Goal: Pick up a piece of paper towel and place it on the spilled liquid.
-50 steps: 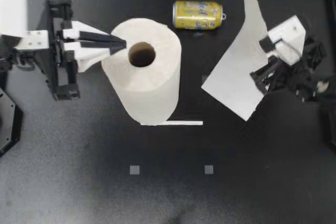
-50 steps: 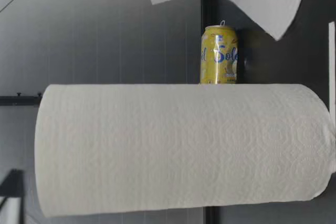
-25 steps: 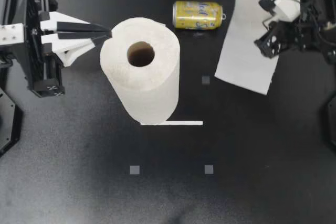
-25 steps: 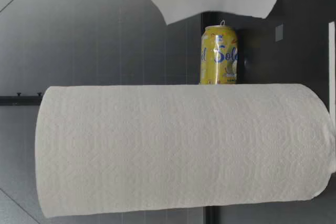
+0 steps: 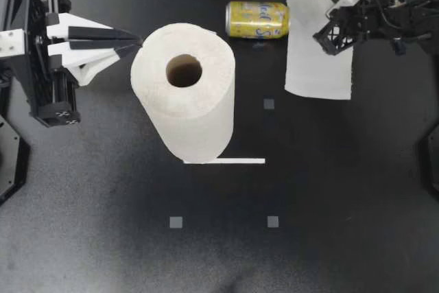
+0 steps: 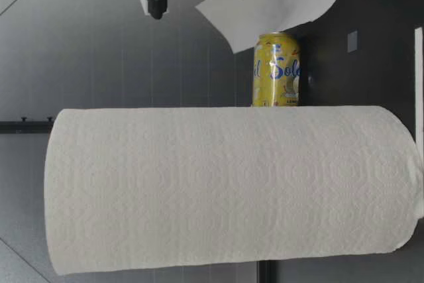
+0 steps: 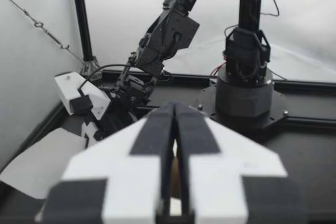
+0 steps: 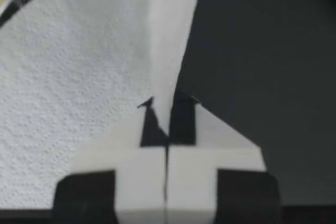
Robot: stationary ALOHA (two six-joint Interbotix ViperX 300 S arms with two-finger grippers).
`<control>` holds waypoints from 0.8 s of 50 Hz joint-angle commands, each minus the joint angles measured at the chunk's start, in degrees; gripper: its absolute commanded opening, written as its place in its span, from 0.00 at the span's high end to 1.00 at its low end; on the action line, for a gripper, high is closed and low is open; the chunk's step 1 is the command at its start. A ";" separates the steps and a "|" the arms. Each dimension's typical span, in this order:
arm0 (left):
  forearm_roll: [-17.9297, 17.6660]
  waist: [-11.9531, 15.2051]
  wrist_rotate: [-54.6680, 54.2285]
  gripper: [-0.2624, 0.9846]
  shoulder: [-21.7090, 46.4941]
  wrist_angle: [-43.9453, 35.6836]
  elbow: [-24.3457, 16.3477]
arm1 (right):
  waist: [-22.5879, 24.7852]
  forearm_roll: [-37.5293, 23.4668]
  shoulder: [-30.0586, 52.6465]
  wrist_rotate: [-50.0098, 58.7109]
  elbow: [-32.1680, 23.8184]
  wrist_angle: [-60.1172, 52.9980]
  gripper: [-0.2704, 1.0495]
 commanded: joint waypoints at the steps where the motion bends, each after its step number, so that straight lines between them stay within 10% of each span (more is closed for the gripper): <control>1: 0.00 0.00 0.18 0.72 -0.35 -0.44 -0.70 | -0.53 -0.09 -1.67 -0.18 -1.05 2.02 0.88; 20: 0.00 0.00 0.18 0.72 -0.53 -0.35 -0.26 | -0.53 0.26 -0.79 -1.67 -1.76 3.43 0.84; 40: 0.00 -0.09 0.18 0.72 -1.05 -0.62 -0.26 | -0.53 1.76 -1.23 -1.58 -1.76 8.17 0.26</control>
